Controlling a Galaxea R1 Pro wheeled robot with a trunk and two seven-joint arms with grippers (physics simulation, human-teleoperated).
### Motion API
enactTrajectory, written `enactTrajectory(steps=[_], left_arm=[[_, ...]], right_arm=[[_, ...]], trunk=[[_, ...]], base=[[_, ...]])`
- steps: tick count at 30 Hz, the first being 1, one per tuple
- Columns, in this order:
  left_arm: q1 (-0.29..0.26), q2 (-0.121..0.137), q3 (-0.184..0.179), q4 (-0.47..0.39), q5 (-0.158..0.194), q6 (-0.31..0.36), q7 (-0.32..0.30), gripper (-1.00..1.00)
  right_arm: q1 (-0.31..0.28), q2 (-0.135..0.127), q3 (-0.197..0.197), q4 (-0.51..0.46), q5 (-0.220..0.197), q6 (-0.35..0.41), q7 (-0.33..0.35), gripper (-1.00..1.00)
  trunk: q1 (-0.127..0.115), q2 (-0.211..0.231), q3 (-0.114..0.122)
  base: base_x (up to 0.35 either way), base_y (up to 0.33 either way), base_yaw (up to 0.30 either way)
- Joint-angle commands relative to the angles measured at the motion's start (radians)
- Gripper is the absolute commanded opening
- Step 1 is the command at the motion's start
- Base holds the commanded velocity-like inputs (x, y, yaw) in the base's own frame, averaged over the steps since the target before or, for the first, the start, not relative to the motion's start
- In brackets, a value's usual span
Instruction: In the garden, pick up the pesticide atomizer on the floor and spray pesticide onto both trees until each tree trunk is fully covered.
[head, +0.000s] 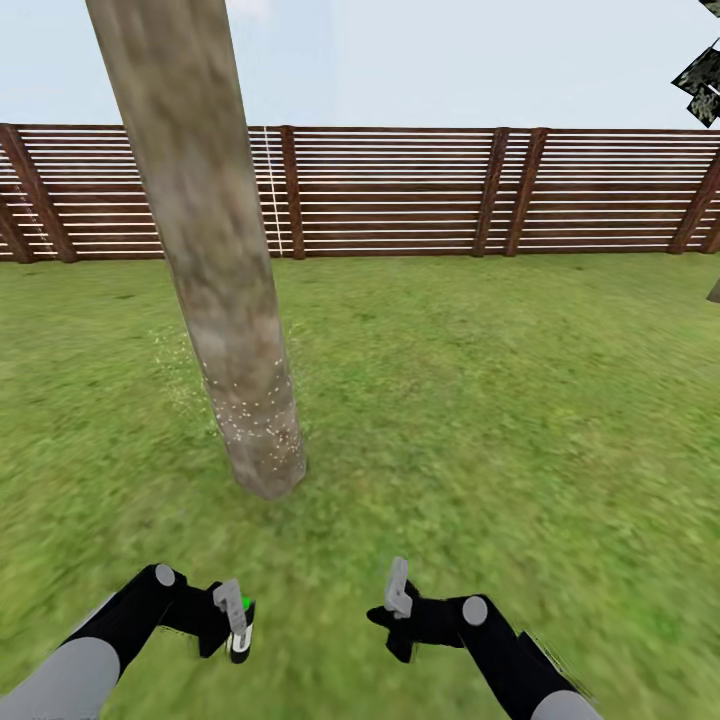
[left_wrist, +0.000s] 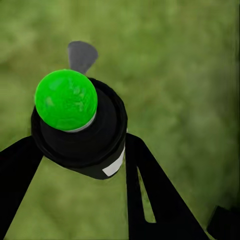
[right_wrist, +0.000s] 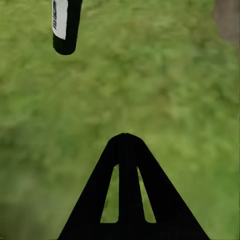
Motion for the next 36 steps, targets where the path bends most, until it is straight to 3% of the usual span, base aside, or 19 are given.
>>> enactTrajectory(steps=[1,6,10,16,24,29,32,36], left_arm=[[0.0,-0.008,-0.002,0.0,-0.003,0.006,0.001,-1.0],[0.001,-0.044,-0.011,-0.004,-0.003,0.015,0.003,-1.0],[-0.002,-0.07,-0.089,-0.008,-0.002,0.018,0.005,-1.0],[-0.004,-0.122,-0.133,-0.01,0.0,0.016,0.004,-1.0],[-0.004,-0.13,-0.135,-0.01,0.004,-0.011,-0.016,-1.0],[-0.004,-0.163,-0.138,-0.01,0.003,-0.024,-0.039,-1.0],[-0.004,-0.169,-0.217,-0.011,0.007,-0.024,-0.039,-1.0],[-0.009,-0.169,-0.232,-0.011,0.013,-0.024,-0.039,-1.0]], right_arm=[[0.0,0.005,0.013,-0.009,0.001,0.001,0.0,-1.0],[0.0,0.047,0.039,-0.03,-0.001,0.002,0.0,-1.0],[0.0,0.072,0.041,-0.03,-0.001,0.002,0.0,-1.0],[0.0,0.075,0.041,-0.032,-0.001,0.002,0.0,-1.0],[0.0,0.075,0.041,-0.03,0.0,0.001,0.0,-1.0],[0.0,0.074,0.041,-0.029,0.002,0.001,0.0,-1.0],[0.0,0.073,0.04,-0.027,0.002,0.0,-0.001,-1.0],[0.0,0.073,0.04,-0.027,0.002,0.0,-0.002,-1.0]], trunk=[[0.0,0.0,0.0],[0.0,0.0,0.0],[0.0,0.0,0.0],[0.0,0.0,0.0],[0.0,0.0,0.0],[0.0,0.0,0.0],[0.0,0.0,0.0],[0.0,0.0,0.0]], base=[[0.0,0.0,0.0],[0.0,0.0,0.0],[0.0,0.0,0.0],[0.0,0.0,0.0],[0.0,0.0,0.0],[0.0,0.0,0.0],[0.0,0.0,0.0],[0.0,0.0,0.0]])
